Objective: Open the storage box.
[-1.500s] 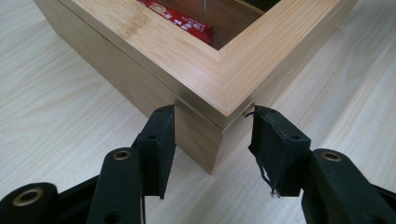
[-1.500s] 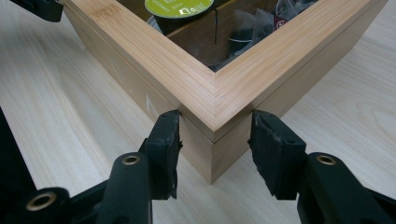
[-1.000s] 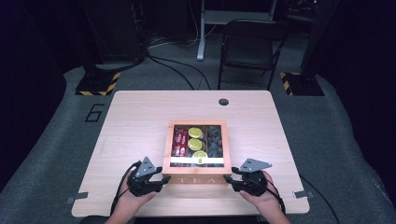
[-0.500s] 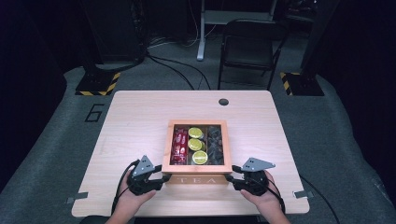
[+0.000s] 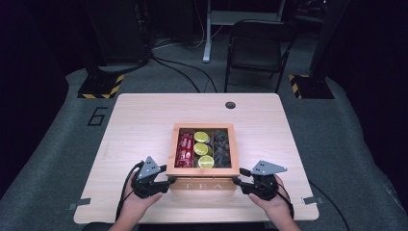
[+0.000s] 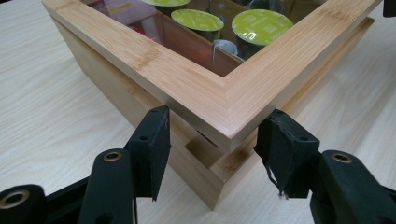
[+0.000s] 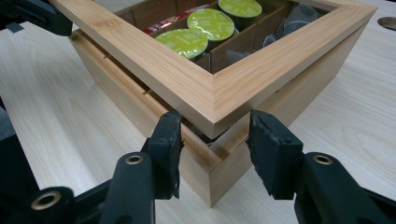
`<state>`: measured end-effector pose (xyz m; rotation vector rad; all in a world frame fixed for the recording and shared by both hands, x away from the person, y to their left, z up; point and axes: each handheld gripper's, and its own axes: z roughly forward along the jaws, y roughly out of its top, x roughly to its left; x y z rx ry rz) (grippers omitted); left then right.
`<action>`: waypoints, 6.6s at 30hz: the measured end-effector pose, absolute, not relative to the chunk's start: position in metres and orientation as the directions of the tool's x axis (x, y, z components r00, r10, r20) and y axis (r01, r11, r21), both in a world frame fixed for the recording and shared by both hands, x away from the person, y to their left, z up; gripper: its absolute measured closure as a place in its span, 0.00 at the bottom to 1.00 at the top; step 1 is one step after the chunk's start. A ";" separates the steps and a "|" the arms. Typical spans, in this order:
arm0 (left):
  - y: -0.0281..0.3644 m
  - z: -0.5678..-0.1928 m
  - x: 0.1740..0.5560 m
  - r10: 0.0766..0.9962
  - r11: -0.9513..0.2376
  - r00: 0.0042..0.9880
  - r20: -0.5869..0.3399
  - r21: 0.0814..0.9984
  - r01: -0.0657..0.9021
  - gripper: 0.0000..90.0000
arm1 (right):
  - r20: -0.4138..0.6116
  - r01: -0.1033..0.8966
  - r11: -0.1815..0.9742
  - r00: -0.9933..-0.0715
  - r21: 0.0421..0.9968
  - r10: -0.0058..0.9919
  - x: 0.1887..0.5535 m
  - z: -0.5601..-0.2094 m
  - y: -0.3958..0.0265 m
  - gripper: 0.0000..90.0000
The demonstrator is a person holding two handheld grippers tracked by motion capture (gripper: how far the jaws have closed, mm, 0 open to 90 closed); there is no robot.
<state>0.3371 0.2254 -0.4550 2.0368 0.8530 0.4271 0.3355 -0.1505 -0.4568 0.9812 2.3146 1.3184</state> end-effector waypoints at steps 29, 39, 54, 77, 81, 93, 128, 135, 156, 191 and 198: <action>0.232 -0.388 0.366 0.717 -0.336 0.697 -0.001 0.876 0.346 0.53 | 0.060 0.376 0.299 -0.702 0.877 0.710 0.370 -0.390 -0.149 0.58; 0.228 -0.372 0.379 0.731 -0.334 0.682 0.024 0.884 0.327 0.55 | 0.008 0.341 0.311 -0.684 0.887 0.729 0.385 -0.374 -0.143 0.57; 0.226 -0.356 0.394 0.742 -0.355 0.667 0.063 0.882 0.311 0.60 | -0.041 0.321 0.339 -0.669 0.884 0.742 0.404 -0.359 -0.136 0.57; 0.223 -0.357 0.425 0.766 -0.354 0.637 0.082 0.882 0.312 0.60 | -0.023 0.329 0.305 -0.645 0.894 0.764 0.429 -0.341 -0.133 0.59; 0.224 -0.359 0.432 0.762 -0.347 0.643 0.078 0.888 0.303 0.60 | -0.007 0.339 0.290 -0.639 0.895 0.769 0.433 -0.339 -0.132 0.59; 0.224 -0.368 0.450 0.781 -0.305 0.624 0.038 0.894 0.327 0.61 | -0.020 0.344 0.302 -0.630 0.889 0.777 0.445 -0.334 -0.128 0.58; 0.221 -0.369 0.477 0.814 -0.244 0.580 -0.011 0.901 0.360 0.68 | -0.015 0.350 0.275 -0.594 0.896 0.804 0.477 -0.348 -0.125 0.59; 0.220 -0.369 0.481 0.823 -0.226 0.568 -0.022 0.904 0.362 0.69 | -0.008 0.368 0.276 -0.588 0.888 0.809 0.483 -0.356 -0.126 0.60; 0.219 -0.367 0.496 0.839 -0.199 0.543 -0.037 0.908 0.369 0.70 | -0.004 0.420 0.280 -0.550 0.863 0.835 0.506 -0.374 -0.122 0.64; 0.215 -0.367 0.515 0.864 -0.167 0.500 -0.061 0.901 0.400 0.71 | 0.022 0.466 0.243 -0.494 0.851 0.869 0.523 -0.388 -0.119 0.72; 0.214 -0.368 0.516 0.865 -0.160 0.496 -0.067 0.902 0.401 0.71 | 0.015 0.467 0.249 -0.492 0.849 0.870 0.526 -0.390 -0.118 0.71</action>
